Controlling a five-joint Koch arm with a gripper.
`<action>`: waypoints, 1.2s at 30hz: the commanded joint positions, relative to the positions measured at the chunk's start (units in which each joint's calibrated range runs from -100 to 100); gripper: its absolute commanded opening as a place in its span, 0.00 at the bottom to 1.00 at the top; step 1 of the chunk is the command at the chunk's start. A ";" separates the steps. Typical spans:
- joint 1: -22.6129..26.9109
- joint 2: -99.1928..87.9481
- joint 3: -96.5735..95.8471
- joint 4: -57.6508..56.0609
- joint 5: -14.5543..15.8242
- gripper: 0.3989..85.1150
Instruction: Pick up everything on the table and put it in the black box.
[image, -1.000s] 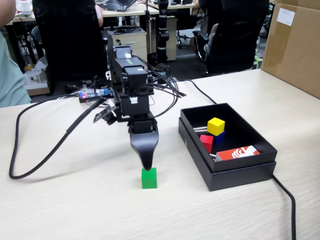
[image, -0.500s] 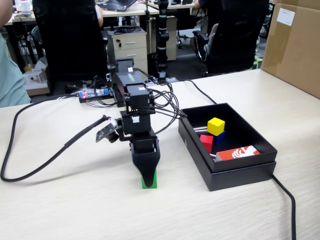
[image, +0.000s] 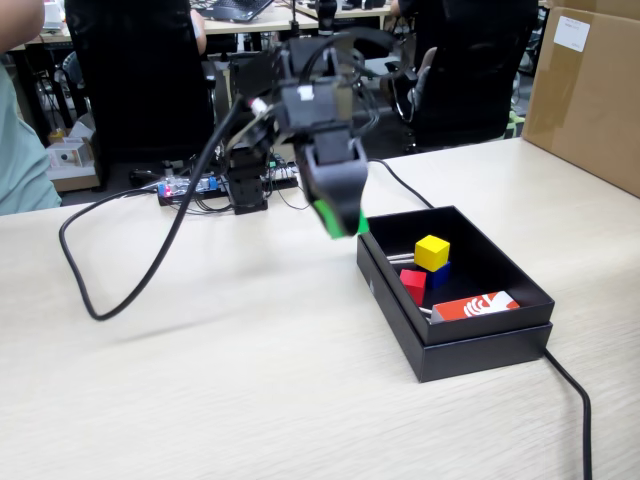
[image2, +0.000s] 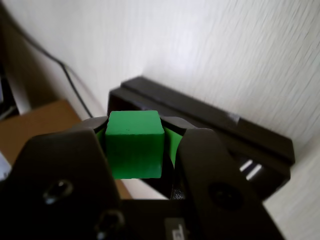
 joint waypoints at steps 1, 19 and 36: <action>2.44 -5.06 1.89 0.54 0.68 0.00; 6.89 20.53 3.98 0.54 3.08 0.01; 6.20 8.02 -0.56 0.19 2.59 0.41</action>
